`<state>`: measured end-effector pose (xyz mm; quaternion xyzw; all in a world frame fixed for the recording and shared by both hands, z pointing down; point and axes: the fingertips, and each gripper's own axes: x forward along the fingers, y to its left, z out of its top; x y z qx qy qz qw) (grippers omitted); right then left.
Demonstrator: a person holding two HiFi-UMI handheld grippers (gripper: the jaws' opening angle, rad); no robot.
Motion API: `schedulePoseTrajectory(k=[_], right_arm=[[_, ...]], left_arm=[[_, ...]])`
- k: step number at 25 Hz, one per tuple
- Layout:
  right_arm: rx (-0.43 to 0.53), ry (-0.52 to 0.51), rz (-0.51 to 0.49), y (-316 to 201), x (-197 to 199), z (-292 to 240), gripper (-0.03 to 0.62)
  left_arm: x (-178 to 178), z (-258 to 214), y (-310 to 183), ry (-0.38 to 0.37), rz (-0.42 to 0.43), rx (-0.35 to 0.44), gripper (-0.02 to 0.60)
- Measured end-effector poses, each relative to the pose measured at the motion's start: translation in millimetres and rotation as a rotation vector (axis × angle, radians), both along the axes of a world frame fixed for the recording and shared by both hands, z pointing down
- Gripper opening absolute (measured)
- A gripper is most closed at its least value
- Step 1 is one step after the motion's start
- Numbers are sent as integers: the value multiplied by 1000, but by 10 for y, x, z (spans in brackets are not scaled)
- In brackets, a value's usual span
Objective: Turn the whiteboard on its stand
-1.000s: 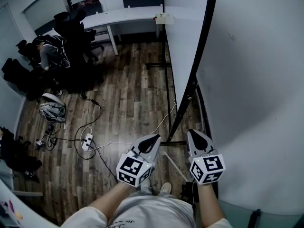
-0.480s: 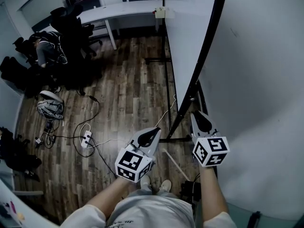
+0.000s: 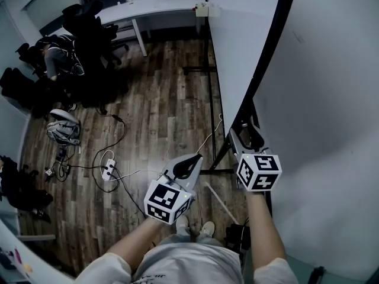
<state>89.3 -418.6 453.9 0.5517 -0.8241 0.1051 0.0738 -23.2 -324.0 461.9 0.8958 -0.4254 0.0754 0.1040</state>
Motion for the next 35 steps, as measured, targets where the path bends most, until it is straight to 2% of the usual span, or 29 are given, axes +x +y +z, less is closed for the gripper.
schedulePoseTrajectory(k=[8, 14, 18, 19, 21, 35], right_arm=[[-30, 29, 3, -320, -57, 153, 221], [-42, 55, 38, -457, -4, 226, 219], [-49, 66, 30, -462, -43, 243, 216], [-46, 72, 29, -459, -55, 244, 192], [-41, 83, 31, -456, -62, 253, 187], [-45, 94, 46, -201, -38, 125, 186]], left_arm=[[-28, 170, -21, -3, -12, -42, 9], [-65, 187, -47, -5, -22, -45, 9], [-106, 190, -10, -5, -28, -47, 9], [-115, 192, -3, -4, -30, -47, 9], [-128, 199, 9, -3, -33, -47, 9], [-182, -3, 278, 15, -33, -36, 9]])
